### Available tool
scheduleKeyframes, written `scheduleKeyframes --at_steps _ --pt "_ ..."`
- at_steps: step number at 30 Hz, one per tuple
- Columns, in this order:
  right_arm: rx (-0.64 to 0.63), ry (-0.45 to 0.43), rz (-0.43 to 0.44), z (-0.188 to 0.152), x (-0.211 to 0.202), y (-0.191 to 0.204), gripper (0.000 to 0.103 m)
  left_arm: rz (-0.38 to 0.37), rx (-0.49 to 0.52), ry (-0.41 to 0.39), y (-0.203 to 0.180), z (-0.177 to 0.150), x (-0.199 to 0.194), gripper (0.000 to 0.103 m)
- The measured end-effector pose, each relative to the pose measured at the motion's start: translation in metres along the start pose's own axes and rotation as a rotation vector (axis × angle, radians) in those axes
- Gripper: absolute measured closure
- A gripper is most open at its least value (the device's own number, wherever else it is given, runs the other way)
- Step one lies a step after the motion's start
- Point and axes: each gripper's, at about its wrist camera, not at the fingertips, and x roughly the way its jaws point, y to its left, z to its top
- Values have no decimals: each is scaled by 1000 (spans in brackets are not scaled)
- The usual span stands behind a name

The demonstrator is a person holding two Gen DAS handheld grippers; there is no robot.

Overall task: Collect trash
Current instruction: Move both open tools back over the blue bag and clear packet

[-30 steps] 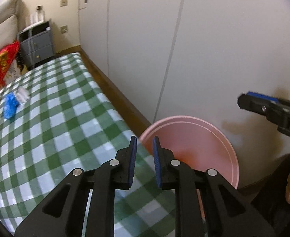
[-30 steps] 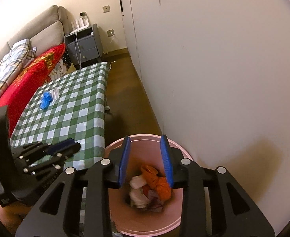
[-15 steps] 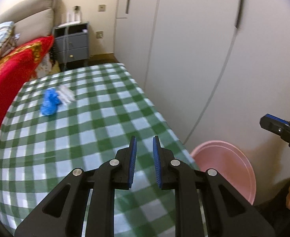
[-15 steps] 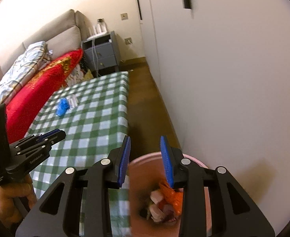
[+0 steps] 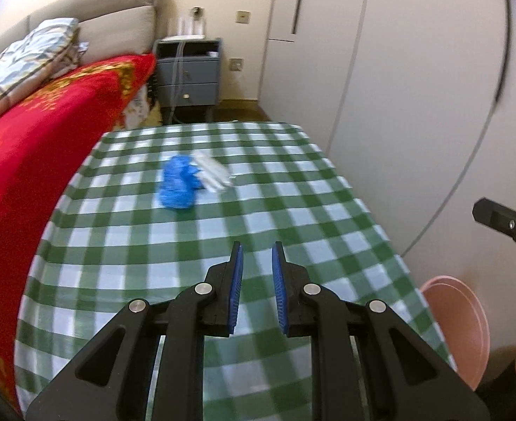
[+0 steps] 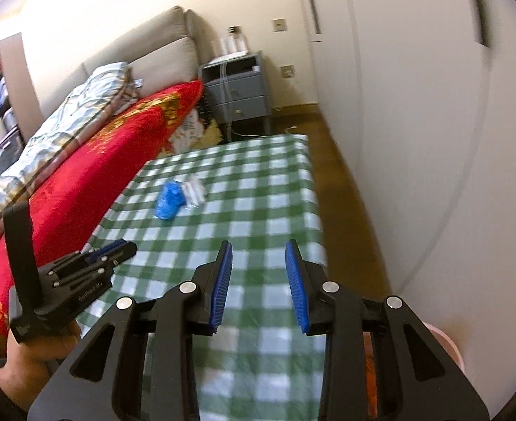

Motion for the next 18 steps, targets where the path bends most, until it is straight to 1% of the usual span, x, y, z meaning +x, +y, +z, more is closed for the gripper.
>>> scheduleKeyframes --at_steps 4,5,8,12,18 --pt "-4 14 43 16 31 21 72 21 -60 -6 23 7 1 86" --pt "-11 12 47 19 37 25 74 29 -68 -15 27 10 2 86" --pt "-42 6 64 27 59 40 74 47 -76 -24 35 15 7 86" --pt "-60 6 91 35 82 50 74 63 -100 -15 47 18 18 86" --pt "-86 34 94 36 120 60 74 85 -139 9 65 18 39 86"
